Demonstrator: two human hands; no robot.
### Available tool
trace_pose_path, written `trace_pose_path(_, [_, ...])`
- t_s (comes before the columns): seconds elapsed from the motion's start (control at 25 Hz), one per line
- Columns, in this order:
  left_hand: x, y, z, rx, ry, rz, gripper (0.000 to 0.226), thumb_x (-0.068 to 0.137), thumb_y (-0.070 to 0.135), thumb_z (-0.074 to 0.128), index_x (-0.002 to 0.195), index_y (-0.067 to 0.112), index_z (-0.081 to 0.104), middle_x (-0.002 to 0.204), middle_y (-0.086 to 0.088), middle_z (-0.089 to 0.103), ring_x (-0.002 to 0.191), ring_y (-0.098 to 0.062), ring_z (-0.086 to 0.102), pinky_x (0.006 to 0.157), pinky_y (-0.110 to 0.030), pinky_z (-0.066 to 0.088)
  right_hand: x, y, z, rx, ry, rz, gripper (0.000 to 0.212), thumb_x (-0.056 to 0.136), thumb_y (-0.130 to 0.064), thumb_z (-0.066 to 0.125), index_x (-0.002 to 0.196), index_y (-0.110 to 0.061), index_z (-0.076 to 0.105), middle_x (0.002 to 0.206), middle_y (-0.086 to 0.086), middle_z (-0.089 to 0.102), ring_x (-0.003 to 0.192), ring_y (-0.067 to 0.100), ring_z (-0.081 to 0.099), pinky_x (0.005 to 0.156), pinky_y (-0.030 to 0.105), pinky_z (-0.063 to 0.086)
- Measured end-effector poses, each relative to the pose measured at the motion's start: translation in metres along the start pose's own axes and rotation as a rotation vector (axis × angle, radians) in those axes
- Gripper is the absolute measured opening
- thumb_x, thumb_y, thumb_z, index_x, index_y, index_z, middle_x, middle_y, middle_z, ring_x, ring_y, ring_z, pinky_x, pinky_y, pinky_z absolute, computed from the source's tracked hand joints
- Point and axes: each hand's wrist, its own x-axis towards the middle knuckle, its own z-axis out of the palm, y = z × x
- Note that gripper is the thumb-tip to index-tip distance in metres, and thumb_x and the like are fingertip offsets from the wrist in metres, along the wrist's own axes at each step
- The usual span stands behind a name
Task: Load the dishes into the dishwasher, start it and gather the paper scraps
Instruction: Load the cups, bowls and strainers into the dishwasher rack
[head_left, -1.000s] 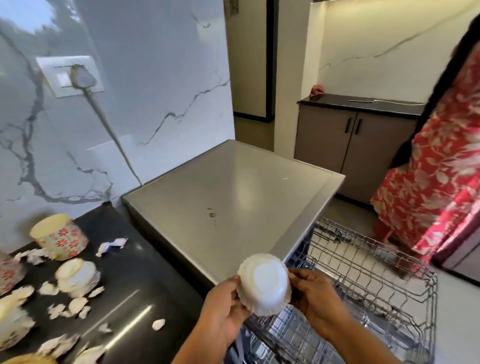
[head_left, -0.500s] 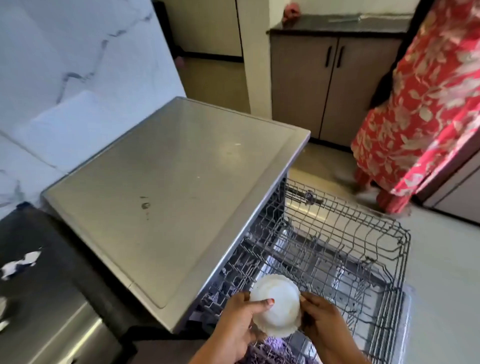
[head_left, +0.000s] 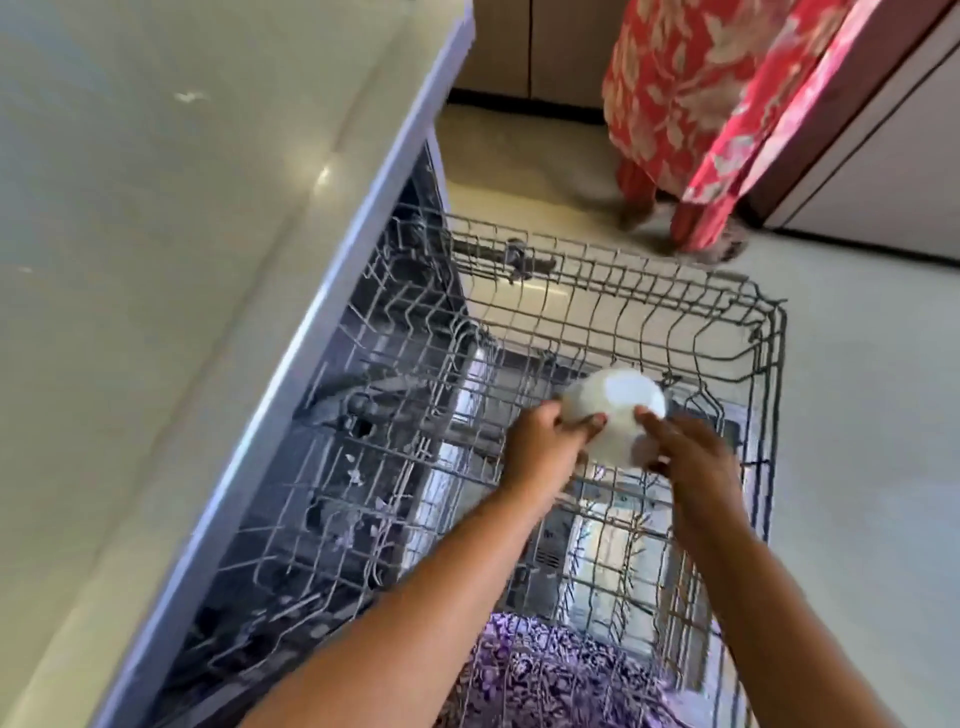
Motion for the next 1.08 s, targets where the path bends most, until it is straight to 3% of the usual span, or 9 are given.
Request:
trace_pose_path(0.12, [0.055,0.011,0.03,0.135,-0.012,0.104,0.04,0.088,0.03,0.061,0.121,0.007,0.057,0.113,-0.006,0.065,0.091,-0.016,0.06,0.068,-0.018,0.05,0.053,-0.004,-0.013,-0.009,0.078,-0.034,0.035,0.075,-0.031,0.071,0.105,-0.015,0.066,0.1,0.01,0.067,0.096,0.027,0.061,0.09,0.041,0.049])
trace_pose_path(0.28, [0.115,0.006,0.059,0.285,-0.037,0.148,0.037,0.089,0.036,0.058,0.113,0.007,0.06,0.104,-0.009,0.068,0.089,-0.023,0.064,0.076,-0.033,0.055,0.106,0.005,-0.017,-0.058,0.144,-0.078,0.041,0.083,-0.035,0.065,0.117,-0.013,0.062,0.107,0.007,0.066,0.104,0.028,0.06,0.095,0.044,0.048])
trace_pose_path(0.4, [0.136,0.002,0.067,0.28,-0.023,0.155,0.035,0.091,0.036,0.054,0.106,0.005,0.062,0.098,-0.012,0.069,0.087,-0.027,0.066,0.077,-0.039,0.056,0.122,0.008,-0.011,-0.149,0.227,-0.119,0.046,0.082,-0.048,0.061,0.111,-0.013,0.064,0.096,0.005,0.066,0.092,0.027,0.063,0.086,0.047,0.052])
trace_pose_path(0.56, [0.15,0.001,0.073,0.352,0.006,0.237,0.042,0.091,0.046,0.052,0.102,0.008,0.065,0.088,-0.011,0.071,0.077,-0.027,0.069,0.069,-0.039,0.058,0.135,0.011,-0.01,-0.34,0.316,-0.203,0.05,0.08,-0.067,0.047,0.081,-0.02,0.065,0.073,0.003,0.064,0.077,0.032,0.066,0.071,0.048,0.054])
trace_pose_path(0.72, [0.145,-0.002,0.067,0.339,-0.039,0.312,0.041,0.09,0.04,0.055,0.108,0.005,0.064,0.09,-0.013,0.071,0.078,-0.027,0.069,0.067,-0.038,0.058,0.135,0.012,-0.016,-0.415,0.328,-0.284,0.047,0.082,-0.062,0.051,0.101,-0.021,0.067,0.079,0.007,0.067,0.074,0.033,0.067,0.068,0.051,0.056])
trace_pose_path(0.84, [0.142,-0.009,0.065,0.369,-0.091,0.326,0.036,0.09,0.037,0.058,0.105,0.004,0.064,0.087,-0.01,0.071,0.073,-0.024,0.065,0.055,-0.021,0.048,0.135,0.016,-0.019,-0.429,0.341,-0.315,0.053,0.078,-0.063,0.05,0.121,-0.032,0.057,0.101,0.007,0.069,0.094,0.026,0.065,0.08,0.049,0.054])
trace_pose_path(0.92, [0.142,-0.008,0.067,0.417,-0.056,0.357,0.036,0.09,0.035,0.058,0.11,0.006,0.063,0.089,-0.007,0.068,0.072,-0.019,0.059,0.049,-0.011,0.036,0.138,0.017,-0.017,-0.461,0.316,-0.318,0.05,0.087,-0.054,0.049,0.127,-0.025,0.053,0.115,0.009,0.065,0.103,0.022,0.06,0.089,0.041,0.05])
trace_pose_path(1.0, [0.142,-0.004,0.07,0.504,-0.041,0.38,0.041,0.091,0.03,0.058,0.125,0.009,0.056,0.102,-0.009,0.068,0.084,-0.02,0.06,0.061,-0.016,0.042,0.14,0.016,-0.018,-0.512,0.317,-0.326,0.042,0.093,-0.04,0.049,0.124,-0.012,0.057,0.118,0.013,0.064,0.106,0.024,0.058,0.087,0.036,0.045])
trace_pose_path(1.08, [0.14,-0.006,0.07,0.568,-0.051,0.366,0.047,0.092,0.021,0.058,0.136,0.013,0.045,0.114,-0.01,0.065,0.093,-0.023,0.063,0.072,-0.026,0.051,0.137,0.013,-0.016,-0.576,0.32,-0.32,0.037,0.095,-0.034,0.048,0.123,-0.012,0.058,0.117,0.014,0.064,0.107,0.026,0.057,0.077,0.03,0.04])
